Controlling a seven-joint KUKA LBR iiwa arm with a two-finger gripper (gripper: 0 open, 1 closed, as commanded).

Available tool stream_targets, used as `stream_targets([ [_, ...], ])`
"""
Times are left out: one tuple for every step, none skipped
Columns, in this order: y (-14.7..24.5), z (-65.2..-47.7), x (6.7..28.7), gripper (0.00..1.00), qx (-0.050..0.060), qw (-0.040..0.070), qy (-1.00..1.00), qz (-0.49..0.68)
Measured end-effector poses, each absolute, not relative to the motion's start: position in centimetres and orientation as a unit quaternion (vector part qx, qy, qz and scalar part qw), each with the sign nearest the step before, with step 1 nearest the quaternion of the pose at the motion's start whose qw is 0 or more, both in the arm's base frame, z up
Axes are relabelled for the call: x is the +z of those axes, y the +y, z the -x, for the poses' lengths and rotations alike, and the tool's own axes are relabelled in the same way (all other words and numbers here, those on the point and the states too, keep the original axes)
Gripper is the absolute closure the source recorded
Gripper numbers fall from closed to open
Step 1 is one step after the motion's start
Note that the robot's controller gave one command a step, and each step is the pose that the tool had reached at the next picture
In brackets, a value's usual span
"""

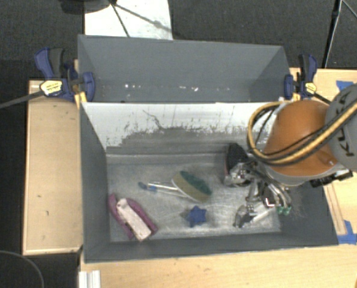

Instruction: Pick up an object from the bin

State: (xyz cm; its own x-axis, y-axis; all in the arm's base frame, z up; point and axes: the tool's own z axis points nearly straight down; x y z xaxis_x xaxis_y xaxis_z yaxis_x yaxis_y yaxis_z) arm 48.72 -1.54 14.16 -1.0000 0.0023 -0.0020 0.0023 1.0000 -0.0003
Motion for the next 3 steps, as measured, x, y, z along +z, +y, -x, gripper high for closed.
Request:
stream_targets([
  [7.0, -50.1, 9.0, 0.00, 0.001, 0.003, 1.000, -0.007],
  [6.5, -50.1, 9.2, 1.00, 0.000, 0.003, 1.000, -0.010],
  [5.7, -50.6, 21.6, 1.00, 0.000, 0.005, 1.000, 0.017],
])
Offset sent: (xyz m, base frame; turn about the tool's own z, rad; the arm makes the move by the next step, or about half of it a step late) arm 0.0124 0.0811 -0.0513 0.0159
